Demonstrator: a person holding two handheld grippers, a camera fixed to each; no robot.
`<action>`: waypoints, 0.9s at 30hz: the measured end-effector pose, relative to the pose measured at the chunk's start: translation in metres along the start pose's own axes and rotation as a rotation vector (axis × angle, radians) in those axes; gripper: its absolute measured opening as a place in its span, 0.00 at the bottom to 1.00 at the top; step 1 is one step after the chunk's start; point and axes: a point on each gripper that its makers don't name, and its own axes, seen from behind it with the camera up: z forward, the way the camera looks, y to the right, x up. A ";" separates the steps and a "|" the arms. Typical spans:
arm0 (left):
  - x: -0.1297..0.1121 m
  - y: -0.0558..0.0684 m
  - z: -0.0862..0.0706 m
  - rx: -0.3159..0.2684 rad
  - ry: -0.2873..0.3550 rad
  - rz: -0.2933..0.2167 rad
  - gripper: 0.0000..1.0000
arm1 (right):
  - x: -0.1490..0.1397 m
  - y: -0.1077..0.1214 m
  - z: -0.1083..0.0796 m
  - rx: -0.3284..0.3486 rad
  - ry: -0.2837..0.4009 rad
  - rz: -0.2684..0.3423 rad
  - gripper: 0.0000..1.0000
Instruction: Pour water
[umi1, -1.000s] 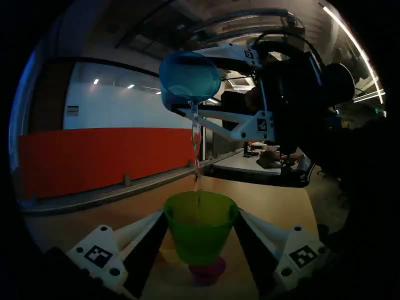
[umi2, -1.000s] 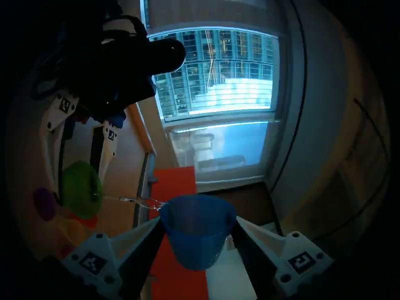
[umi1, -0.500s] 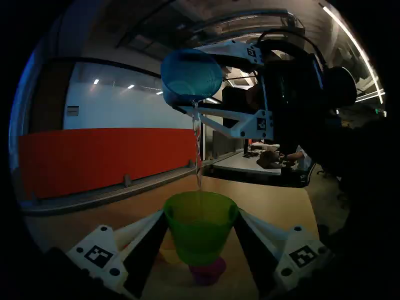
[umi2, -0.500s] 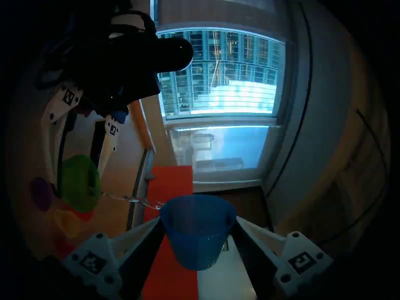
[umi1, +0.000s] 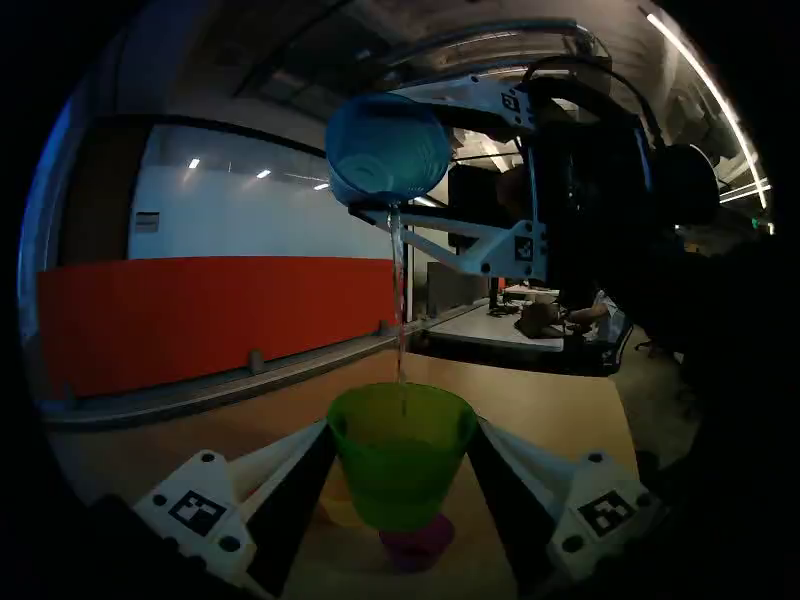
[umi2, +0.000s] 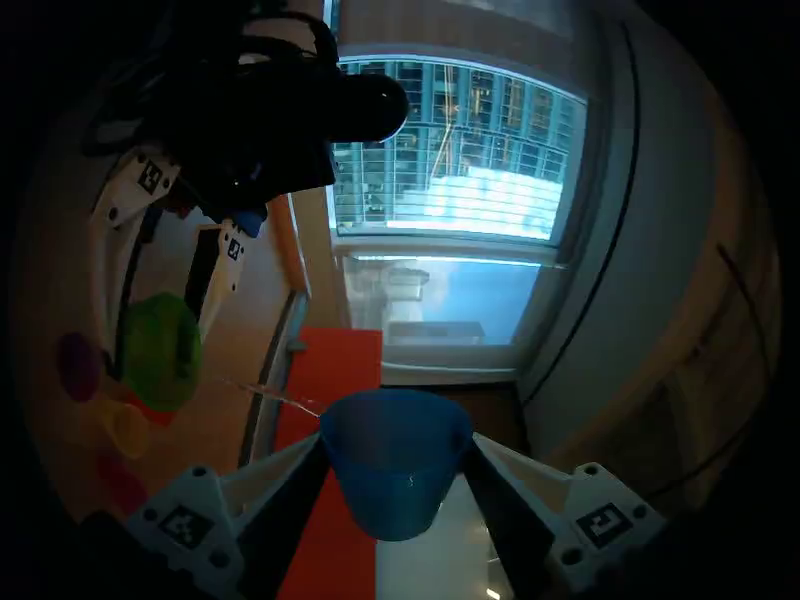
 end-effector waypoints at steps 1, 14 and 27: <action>0.000 0.000 0.000 0.001 0.000 0.000 0.86 | 0.001 0.001 0.000 -0.002 0.001 -0.004 0.90; 0.002 0.000 0.000 0.002 0.006 -0.003 0.86 | 0.010 0.004 -0.001 -0.011 0.008 -0.053 0.89; 0.004 0.000 0.000 0.006 0.012 -0.005 0.86 | 0.010 0.005 -0.002 -0.015 0.010 -0.015 0.90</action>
